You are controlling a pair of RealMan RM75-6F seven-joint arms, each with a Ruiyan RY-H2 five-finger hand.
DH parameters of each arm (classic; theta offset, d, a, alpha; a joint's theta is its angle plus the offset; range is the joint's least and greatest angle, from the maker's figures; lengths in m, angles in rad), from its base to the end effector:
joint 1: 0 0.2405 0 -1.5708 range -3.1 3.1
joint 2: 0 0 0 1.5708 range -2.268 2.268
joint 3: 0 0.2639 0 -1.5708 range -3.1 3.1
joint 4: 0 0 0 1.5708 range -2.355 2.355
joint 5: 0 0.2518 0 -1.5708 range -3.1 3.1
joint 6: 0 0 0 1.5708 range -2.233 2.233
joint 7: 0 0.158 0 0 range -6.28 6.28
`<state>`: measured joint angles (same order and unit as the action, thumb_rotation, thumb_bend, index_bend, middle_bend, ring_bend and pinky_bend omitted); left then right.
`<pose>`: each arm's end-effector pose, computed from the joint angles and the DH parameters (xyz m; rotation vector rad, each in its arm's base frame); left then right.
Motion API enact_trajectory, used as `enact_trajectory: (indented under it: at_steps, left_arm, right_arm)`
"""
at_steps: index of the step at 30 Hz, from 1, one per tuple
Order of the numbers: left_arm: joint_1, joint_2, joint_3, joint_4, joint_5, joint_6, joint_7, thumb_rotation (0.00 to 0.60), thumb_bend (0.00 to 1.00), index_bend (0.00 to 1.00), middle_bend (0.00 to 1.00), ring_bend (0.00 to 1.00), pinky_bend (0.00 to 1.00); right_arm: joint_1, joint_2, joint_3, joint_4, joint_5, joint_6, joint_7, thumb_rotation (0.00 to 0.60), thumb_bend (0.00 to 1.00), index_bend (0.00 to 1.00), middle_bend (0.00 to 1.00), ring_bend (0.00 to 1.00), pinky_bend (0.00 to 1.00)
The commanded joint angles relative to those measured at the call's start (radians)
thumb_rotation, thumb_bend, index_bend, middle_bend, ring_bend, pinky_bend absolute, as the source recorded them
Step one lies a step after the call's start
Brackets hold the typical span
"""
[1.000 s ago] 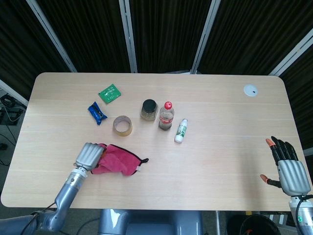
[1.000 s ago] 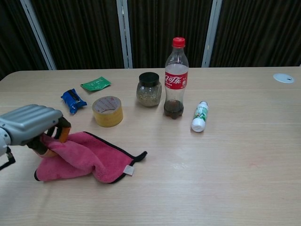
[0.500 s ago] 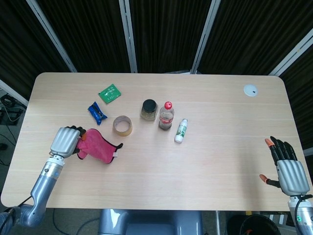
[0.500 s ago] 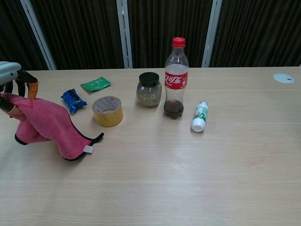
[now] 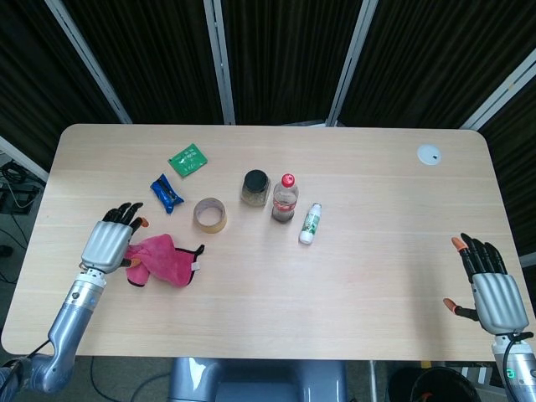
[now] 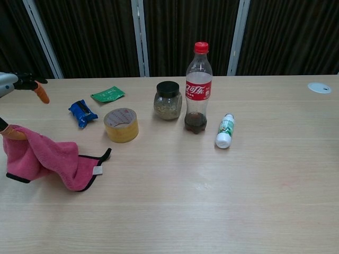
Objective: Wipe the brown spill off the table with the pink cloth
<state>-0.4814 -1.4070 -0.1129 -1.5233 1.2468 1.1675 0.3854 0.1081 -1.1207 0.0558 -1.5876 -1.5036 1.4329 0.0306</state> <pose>-0.2471 0.3231 0.0037 -1.6812 -0.8178 -0.7972 -0.3375 -0.2088 0.1197 1.4199 -0.9287 0.9047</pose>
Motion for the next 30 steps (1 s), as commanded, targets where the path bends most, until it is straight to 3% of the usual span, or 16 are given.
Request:
enact_trajectory:
  at_steps: [1, 18, 30]
  left_arm:
    - [0.007, 0.011, -0.001, -0.018, 0.004, 0.013, -0.003, 0.600, 0.00, 0.18, 0.00, 0.00, 0.05]
    - [0.128, 0.182, -0.001, -0.145, 0.039, 0.152, -0.173, 0.600, 0.00, 0.18, 0.00, 0.00, 0.00]
    - [0.314, 0.252, 0.113, -0.107, 0.238, 0.395, -0.282, 0.600, 0.00, 0.00, 0.00, 0.00, 0.00]
  right_arm:
    - [0.000, 0.000, 0.000, 0.000, -0.001, 0.000, 0.000, 0.600, 0.01, 0.00, 0.00, 0.00, 0.03]
    - [0.001, -0.001, -0.003, -0.002, -0.004, 0.001, -0.008, 0.600, 0.01, 0.00, 0.00, 0.00, 0.03]
    - [-0.001, -0.002, -0.006, 0.006, -0.023, 0.015, -0.018, 0.600, 0.01, 0.00, 0.00, 0.00, 0.03]
